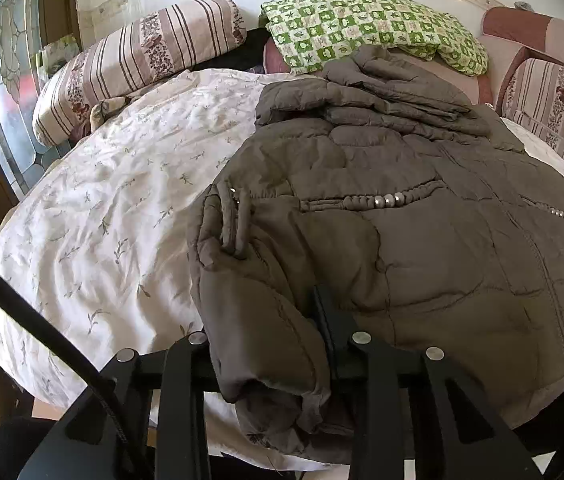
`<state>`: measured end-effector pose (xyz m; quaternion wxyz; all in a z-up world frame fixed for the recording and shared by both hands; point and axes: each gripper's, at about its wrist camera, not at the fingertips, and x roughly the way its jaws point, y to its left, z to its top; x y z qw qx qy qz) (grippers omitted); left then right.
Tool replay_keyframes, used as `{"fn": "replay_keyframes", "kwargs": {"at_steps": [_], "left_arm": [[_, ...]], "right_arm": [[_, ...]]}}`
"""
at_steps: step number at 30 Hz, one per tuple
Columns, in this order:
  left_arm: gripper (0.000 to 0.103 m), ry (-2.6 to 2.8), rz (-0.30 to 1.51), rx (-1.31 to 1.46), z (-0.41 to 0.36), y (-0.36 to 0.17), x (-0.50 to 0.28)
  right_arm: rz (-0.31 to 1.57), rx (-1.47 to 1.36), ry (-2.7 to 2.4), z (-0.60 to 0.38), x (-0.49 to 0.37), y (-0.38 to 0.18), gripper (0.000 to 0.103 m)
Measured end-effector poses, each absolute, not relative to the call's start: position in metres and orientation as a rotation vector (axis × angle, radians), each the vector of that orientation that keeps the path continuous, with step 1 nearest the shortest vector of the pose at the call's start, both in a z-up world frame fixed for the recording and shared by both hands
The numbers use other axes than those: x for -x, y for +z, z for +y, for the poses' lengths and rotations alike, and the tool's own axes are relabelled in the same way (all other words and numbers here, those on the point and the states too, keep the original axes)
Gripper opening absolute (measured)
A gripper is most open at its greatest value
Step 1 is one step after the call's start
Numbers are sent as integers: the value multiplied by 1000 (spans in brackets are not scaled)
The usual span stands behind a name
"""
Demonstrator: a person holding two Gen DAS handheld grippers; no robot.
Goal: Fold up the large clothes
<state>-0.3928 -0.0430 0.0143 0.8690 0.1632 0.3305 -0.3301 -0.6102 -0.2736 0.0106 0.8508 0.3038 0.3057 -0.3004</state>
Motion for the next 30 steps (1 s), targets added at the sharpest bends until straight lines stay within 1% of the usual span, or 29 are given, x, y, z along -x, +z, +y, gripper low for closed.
{"fn": "replay_keyframes", "kwargs": {"at_steps": [16, 22, 30], "left_arm": [[28, -708, 649, -322, -38, 22, 399], [26, -725, 611, -301, -32, 37, 407], [25, -753, 625, -245, -18, 55, 412]], "right_arm": [[520, -608, -634, -265, 621, 31, 19], [472, -605, -622, -261, 629, 45, 18], [424, -578, -588, -254, 643, 68, 18]]}}
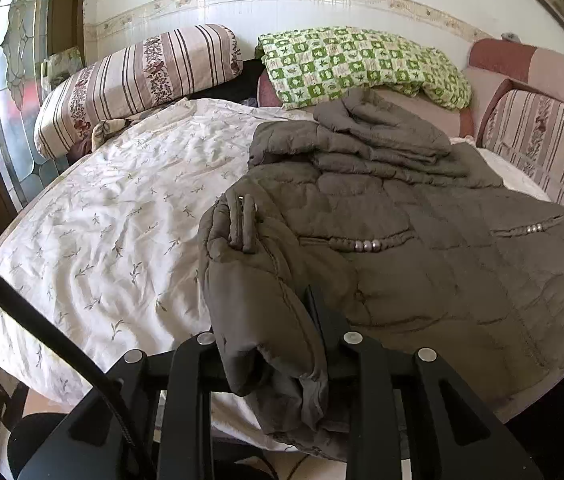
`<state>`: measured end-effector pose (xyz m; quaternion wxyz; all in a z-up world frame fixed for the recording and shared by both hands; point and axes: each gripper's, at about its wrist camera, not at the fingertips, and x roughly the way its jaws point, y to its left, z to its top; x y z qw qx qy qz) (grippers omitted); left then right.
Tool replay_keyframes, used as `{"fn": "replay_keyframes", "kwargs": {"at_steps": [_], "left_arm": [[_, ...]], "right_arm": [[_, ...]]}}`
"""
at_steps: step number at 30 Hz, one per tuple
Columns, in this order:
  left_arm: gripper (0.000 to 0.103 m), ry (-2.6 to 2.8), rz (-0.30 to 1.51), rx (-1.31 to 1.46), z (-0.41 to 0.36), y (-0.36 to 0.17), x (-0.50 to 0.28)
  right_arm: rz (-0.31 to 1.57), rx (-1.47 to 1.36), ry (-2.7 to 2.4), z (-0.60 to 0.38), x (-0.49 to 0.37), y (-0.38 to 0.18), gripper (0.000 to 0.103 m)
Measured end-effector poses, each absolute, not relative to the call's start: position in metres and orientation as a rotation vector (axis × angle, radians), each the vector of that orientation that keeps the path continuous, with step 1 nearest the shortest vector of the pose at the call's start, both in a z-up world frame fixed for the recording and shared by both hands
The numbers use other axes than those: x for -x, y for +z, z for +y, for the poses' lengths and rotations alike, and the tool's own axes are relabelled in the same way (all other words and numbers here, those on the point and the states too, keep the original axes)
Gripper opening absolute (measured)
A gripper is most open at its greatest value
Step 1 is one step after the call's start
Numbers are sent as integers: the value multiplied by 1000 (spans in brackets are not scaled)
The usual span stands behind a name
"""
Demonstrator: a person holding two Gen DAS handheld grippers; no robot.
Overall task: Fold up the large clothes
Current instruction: 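Close the left tool on the jacket while the right tool lifts it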
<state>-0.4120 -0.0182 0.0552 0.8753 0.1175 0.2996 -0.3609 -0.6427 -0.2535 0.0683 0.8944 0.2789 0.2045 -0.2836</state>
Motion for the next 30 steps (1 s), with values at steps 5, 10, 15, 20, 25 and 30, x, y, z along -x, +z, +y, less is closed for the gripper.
{"fn": "replay_keyframes", "kwargs": {"at_steps": [5, 10, 15, 20, 25, 30], "left_arm": [[25, -781, 607, -218, -10, 79, 413], [25, -818, 607, -167, -18, 114, 396], [25, -846, 583, -119, -42, 162, 371], [27, -847, 560, -83, -90, 214, 331], [59, -779, 519, -51, -150, 255, 262], [63, -679, 488, -18, -176, 283, 189]], "right_arm": [[379, -595, -556, -261, 652, 89, 18], [320, -620, -518, -279, 649, 115, 18], [250, -625, -492, -314, 631, 159, 18], [219, -622, -502, -365, 584, 206, 18], [245, -670, -542, -444, 521, 229, 18], [319, -748, -617, -532, 445, 223, 18]]}}
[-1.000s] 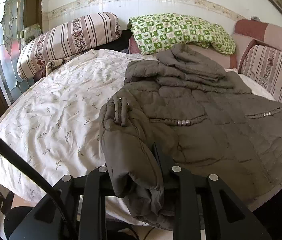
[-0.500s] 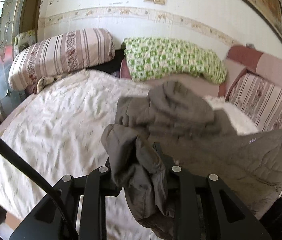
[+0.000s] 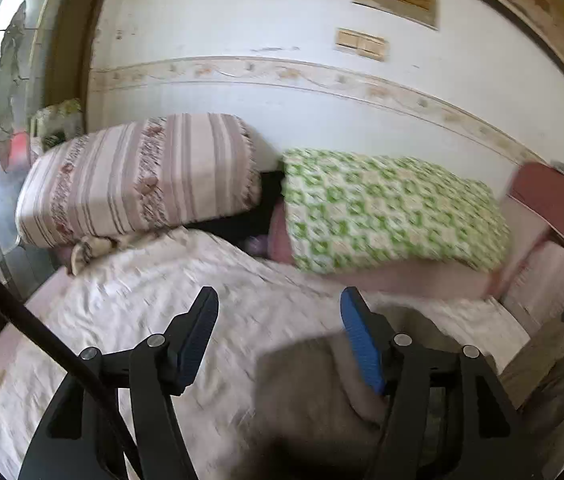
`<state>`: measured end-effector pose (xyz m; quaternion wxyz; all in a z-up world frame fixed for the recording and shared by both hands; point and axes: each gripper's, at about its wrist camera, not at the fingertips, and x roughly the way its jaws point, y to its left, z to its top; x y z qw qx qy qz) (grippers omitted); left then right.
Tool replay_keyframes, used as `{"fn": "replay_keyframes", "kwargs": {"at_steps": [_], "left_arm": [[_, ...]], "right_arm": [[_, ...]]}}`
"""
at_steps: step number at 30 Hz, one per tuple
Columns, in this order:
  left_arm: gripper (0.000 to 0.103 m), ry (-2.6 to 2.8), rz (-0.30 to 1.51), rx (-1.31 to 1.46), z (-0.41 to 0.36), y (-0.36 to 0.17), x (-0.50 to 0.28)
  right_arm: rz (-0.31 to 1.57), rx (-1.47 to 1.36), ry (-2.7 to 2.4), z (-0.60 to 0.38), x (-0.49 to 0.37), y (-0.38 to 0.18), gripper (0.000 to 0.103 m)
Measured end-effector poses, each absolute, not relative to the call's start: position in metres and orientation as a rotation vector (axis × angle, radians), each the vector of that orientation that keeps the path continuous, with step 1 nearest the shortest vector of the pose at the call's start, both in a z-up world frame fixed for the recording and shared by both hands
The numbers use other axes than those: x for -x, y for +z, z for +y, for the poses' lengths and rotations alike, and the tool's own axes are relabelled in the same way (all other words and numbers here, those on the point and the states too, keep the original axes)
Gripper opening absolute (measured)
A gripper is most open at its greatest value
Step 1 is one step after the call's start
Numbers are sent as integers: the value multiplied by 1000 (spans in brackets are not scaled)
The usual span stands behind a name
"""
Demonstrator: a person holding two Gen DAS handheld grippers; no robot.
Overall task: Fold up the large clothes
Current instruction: 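Close the left tool on the jacket while the right tool lifts it, then grasp the jacket's back hem with both tools side by side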
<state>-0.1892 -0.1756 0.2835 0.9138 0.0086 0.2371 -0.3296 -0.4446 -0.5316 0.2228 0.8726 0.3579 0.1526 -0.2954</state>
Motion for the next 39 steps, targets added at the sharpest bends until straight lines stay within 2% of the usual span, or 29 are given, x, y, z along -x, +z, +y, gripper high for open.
{"fn": "replay_keyframes", "kwargs": {"at_steps": [4, 9, 12, 16, 23, 29, 35, 39], "left_arm": [[63, -623, 472, -9, -179, 289, 152], [64, -671, 478, -22, -192, 266, 145], [64, -755, 532, -73, -221, 235, 150], [64, -857, 620, -178, -272, 177, 166], [64, -858, 707, -284, -324, 103, 177], [64, -803, 730, -277, -335, 82, 167], [64, -804, 704, -276, -335, 95, 180], [64, -775, 688, -330, -345, 84, 185]], "right_arm": [[359, -777, -695, -586, 398, 201, 18], [439, -833, -732, -637, 360, 157, 18], [486, -882, -745, -655, 344, 127, 24], [440, -968, -696, -664, 349, 101, 36], [373, -922, -587, -645, 392, 116, 48], [336, -848, -562, -629, 426, 122, 49], [545, -633, -564, -591, 403, 94, 49], [671, -531, -598, -577, 381, 59, 49]]}}
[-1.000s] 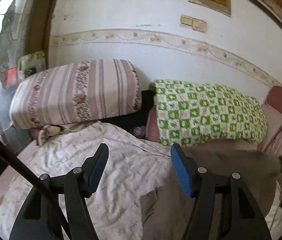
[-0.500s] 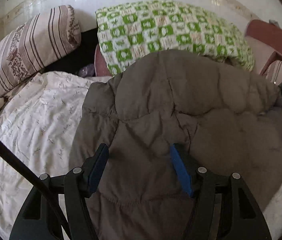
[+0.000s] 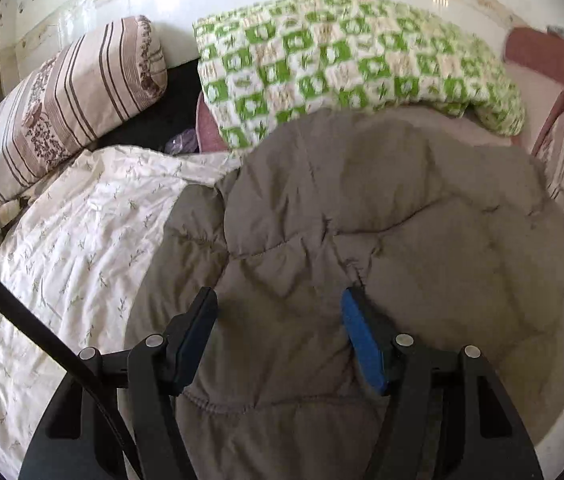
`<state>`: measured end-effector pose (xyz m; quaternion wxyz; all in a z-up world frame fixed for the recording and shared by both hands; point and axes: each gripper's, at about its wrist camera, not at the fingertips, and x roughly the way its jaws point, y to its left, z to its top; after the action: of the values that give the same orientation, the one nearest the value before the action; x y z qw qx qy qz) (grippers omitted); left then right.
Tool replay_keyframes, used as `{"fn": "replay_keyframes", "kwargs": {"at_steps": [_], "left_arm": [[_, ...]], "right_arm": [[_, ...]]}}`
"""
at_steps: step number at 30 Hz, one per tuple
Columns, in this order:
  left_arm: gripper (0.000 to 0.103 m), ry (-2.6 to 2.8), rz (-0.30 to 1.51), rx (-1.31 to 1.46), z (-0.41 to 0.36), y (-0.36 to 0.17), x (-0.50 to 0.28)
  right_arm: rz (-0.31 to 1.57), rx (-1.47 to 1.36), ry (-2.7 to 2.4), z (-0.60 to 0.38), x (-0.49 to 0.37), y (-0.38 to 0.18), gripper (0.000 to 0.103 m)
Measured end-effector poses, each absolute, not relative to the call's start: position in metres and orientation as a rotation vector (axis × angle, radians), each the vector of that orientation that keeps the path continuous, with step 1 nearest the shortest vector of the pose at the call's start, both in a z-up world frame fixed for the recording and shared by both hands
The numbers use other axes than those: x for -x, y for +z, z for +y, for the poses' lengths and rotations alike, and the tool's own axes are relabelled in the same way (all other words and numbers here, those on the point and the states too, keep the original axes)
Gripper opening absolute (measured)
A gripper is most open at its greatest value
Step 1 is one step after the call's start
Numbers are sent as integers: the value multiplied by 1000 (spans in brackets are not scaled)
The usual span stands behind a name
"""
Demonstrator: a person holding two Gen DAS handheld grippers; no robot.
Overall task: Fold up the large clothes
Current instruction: 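Grasp the jacket's back hem with both tools side by side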
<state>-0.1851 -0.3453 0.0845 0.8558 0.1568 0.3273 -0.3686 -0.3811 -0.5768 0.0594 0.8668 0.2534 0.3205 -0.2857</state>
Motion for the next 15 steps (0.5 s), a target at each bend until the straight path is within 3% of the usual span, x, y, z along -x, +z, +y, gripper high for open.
{"fn": "replay_keyframes", "kwargs": {"at_steps": [7, 15], "left_arm": [[70, -728, 747, -331, -351, 56, 169], [68, -748, 656, -289, -285, 98, 231]], "right_arm": [[747, -539, -617, -582, 369, 24, 48], [602, -566, -627, -502, 401, 82, 47]]}}
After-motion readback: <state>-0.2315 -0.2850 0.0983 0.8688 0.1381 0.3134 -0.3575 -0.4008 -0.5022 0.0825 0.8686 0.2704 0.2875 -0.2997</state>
